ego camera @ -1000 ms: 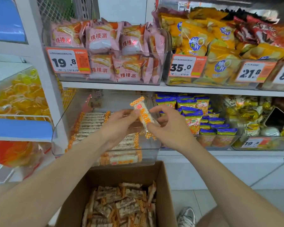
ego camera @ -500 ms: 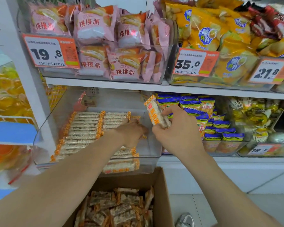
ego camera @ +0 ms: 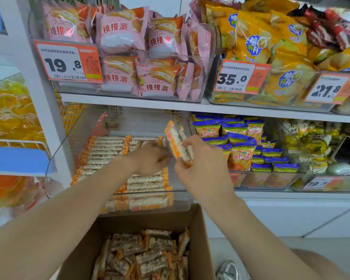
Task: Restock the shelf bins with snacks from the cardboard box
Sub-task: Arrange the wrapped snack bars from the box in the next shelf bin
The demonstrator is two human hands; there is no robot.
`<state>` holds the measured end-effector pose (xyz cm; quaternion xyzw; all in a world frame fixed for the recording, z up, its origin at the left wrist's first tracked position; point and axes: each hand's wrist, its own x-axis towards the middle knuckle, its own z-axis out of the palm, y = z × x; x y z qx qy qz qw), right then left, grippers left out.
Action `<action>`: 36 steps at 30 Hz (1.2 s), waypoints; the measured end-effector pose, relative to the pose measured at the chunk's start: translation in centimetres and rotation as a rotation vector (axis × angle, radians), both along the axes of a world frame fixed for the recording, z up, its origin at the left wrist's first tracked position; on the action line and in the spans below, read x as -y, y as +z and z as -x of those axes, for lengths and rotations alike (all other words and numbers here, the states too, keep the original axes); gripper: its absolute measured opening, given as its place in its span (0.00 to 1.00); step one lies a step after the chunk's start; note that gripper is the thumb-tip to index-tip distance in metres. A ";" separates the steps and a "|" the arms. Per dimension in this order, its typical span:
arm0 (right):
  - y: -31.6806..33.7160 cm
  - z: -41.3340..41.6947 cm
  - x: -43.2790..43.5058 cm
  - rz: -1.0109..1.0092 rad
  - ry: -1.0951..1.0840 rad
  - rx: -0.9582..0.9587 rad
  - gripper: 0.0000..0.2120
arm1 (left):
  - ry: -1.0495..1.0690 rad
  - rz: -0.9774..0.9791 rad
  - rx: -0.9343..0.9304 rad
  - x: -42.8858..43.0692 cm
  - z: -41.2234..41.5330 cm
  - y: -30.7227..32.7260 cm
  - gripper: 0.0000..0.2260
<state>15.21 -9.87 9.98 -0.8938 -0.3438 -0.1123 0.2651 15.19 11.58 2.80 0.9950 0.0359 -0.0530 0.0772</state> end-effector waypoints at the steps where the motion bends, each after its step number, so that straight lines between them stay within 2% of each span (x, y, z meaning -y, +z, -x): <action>1: -0.5 0.4 -0.7 0.068 -0.003 0.044 0.19 | -0.004 0.012 -0.011 -0.2 0.5 -0.2 0.19; 3: -1.4 0.7 -2.4 0.251 -0.048 0.101 0.24 | -0.006 0.028 -0.003 -0.4 1.1 -0.7 0.22; 5: -2.1 0.4 -4.1 0.408 -0.100 0.158 0.19 | 0.016 0.074 0.014 -0.5 1.3 -1.2 0.21; 7: -2.5 -0.4 -5.6 0.479 -0.126 0.197 0.14 | 0.023 0.128 0.026 -0.6 1.3 -1.5 0.18; 10: -2.7 -1.9 -7.1 0.522 -0.127 0.162 0.14 | 0.051 0.185 0.053 -0.6 1.3 -1.5 0.16; 15: -3.7 -3.8 -8.6 0.482 -0.089 -0.065 0.13 | 0.089 0.277 0.069 -0.7 1.1 -1.6 0.25; 18: -4.2 -5.0 -8.7 0.497 -0.010 -0.314 0.25 | 0.065 0.174 0.028 -0.7 0.8 -1.6 0.25; 20: -3.8 -5.0 -8.5 0.521 0.021 -0.389 0.27 | 0.061 0.147 0.026 -0.7 0.7 -1.7 0.25; 23: -2.4 -4.2 -7.7 0.503 0.076 -0.349 0.23 | 0.047 0.131 0.008 -0.5 0.7 -1.5 0.25; 26: -0.5 -2.8 -6.0 0.452 0.115 -0.189 0.10 | 0.041 0.077 -0.014 -0.3 0.7 -1.3 0.25; 28: 0.2 -2.3 -4.1 0.342 0.122 -0.107 0.06 | 0.029 0.036 0.005 0.1 0.4 -1.1 0.27; 31: 0.6 -2.5 -0.8 0.098 0.158 0.032 0.10 | -0.059 0.009 0.035 1.1 0.0 -0.7 0.26; 33: 0.3 -2.8 1.0 -0.022 0.136 0.093 0.11 | -0.098 -0.005 -0.020 1.7 0.0 -0.5 0.24; 36: -1.1 -4.3 2.4 0.015 0.078 -0.012 0.19 | -0.066 -0.044 -0.095 2.2 0.0 -0.9 0.25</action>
